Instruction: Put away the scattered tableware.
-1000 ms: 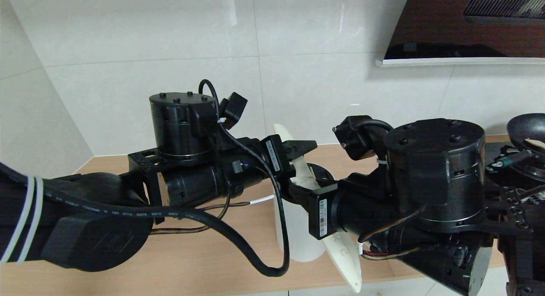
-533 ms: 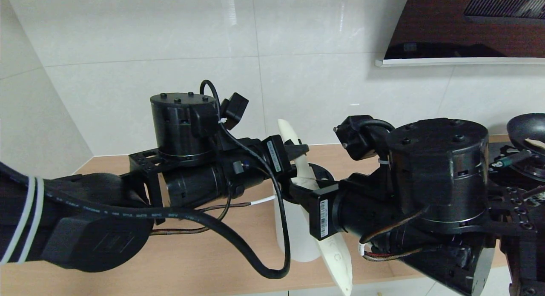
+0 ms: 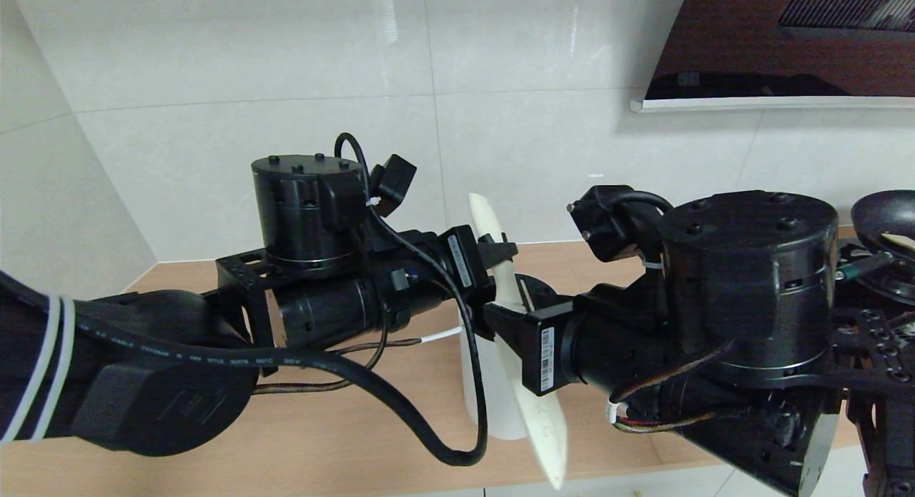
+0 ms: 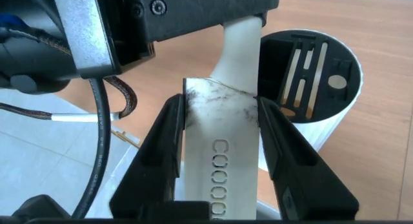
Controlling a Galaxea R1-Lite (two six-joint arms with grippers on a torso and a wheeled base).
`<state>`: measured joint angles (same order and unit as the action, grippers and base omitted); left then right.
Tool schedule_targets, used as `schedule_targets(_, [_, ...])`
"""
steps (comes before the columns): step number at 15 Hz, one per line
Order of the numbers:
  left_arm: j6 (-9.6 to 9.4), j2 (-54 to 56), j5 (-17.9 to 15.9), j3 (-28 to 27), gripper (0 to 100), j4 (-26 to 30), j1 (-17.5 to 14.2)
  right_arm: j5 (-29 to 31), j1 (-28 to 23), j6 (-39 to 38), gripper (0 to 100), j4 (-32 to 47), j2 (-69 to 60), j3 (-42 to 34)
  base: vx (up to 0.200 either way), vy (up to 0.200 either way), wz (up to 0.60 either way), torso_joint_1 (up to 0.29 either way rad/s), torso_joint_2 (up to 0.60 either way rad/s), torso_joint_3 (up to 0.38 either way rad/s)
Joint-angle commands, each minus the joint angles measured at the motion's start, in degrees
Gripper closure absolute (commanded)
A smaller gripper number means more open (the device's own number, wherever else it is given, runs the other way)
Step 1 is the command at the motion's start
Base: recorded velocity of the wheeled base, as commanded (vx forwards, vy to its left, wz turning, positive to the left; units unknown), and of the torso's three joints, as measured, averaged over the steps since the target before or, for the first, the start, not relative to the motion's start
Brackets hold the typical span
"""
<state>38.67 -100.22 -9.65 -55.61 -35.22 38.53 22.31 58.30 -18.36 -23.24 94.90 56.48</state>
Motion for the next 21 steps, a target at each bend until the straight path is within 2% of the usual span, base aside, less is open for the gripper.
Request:
schedule_targets(1, [0.09, 0.11, -0.01, -0.02, 100, -0.2, 0.05, -0.16, 0.06, -0.01, 0, 0.21, -0.07, -0.05, 0.0, 0.0, 0.0, 0.0, 0.0, 0.0])
schedule_targets(8, [0.0, 1.69, 0.43, -0.02, 100, -0.38, -0.21, -0.07, -0.55, 0.08, 0, 0.12, -2.79, -0.14, 0.0, 0.0, 0.0, 0.0, 0.0, 0.0])
schedule_targets(11, [-0.17, 3.98, 1.48, -0.11, 100, -1.17, -1.27, -0.07, -3.19, 0.52, 0, 0.21, -6.22, -0.23, 0.0, 0.0, 0.0, 0.0, 0.0, 0.0])
schedule_targets(13, [-1.05, 6.7, 1.39, -0.2, 100, -1.87, -2.24, -0.07, -5.82, 1.66, 0, 0.3, -8.86, -0.32, 0.0, 0.0, 0.0, 0.0, 0.0, 0.0])
schedule_targets(15, [-5.8, 7.41, 1.13, -4.06, 100, -2.13, -3.82, -0.07, -7.58, 2.71, 0, 0.38, -11.67, -0.58, 0.0, 0.0, 0.0, 0.0, 0.0, 0.0])
schedule_targets(17, [-13.0, 7.32, 1.48, -5.38, 100, -2.57, -5.14, -0.07, -8.81, 3.15, 0, 0.56, -13.78, -0.76, 0.0, 0.0, 0.0, 0.0, 0.0, 0.0])
schedule_targets(18, [-14.5, 7.32, 1.48, -4.77, 100, -3.54, -5.58, -0.16, -9.08, 3.51, 0, 0.56, -14.04, -0.84, 0.0, 0.0, 0.0, 0.0, 0.0, 0.0])
schedule_targets(21, [-15.38, 6.79, 1.39, -2.83, 100, -8.2, -5.58, -0.16, -9.25, 3.77, 0, 0.56, -13.52, -1.02, 0.0, 0.0, 0.0, 0.0, 0.0, 0.0])
